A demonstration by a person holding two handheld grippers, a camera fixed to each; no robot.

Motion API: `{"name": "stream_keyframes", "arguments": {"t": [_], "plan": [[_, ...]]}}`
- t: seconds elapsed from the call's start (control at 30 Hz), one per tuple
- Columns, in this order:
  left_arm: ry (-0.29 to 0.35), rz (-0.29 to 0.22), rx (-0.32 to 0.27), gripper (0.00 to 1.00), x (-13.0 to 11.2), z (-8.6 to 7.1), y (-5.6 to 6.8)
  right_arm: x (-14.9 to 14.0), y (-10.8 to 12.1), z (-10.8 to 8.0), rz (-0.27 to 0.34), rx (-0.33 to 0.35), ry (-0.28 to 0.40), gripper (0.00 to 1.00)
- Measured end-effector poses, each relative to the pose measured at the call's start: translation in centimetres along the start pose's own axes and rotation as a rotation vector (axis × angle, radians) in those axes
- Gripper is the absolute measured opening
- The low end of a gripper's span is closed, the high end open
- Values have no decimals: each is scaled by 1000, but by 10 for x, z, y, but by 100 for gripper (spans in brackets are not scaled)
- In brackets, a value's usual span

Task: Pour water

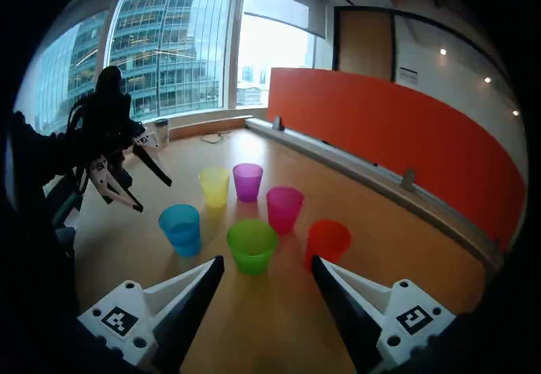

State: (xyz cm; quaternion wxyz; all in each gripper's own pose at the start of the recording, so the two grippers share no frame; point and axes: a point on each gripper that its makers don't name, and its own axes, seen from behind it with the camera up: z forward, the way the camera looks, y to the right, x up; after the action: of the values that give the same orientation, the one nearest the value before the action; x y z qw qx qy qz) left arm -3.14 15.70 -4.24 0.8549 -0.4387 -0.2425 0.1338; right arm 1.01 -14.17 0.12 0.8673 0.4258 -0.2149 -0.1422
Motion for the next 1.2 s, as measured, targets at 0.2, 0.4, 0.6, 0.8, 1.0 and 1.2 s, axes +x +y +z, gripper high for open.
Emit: {"name": "stream_keyframes", "arguments": {"t": [0.2,0.4,0.6,0.8,1.0,1.2], "plan": [[-34,13,-20,98,-8,9,1,-6,-2,11,-12,18,-19,100],[-67,14,-40,98,-14,20,3,-11,-3,24,-23,35,-36,100],[-85,10,-57,98,-15,30,4,-14,-4,35,-29,54,-50,100],[-105,10,-71,98,-18,42,6,-19,-4,46,-31,67,-66,100],[-120,-3,-86,98,-20,53,7,-21,-6,56,-31,82,-74,100],[-121,-9,-97,98,-18,64,8,-25,-7,66,-28,95,-92,100]]}}
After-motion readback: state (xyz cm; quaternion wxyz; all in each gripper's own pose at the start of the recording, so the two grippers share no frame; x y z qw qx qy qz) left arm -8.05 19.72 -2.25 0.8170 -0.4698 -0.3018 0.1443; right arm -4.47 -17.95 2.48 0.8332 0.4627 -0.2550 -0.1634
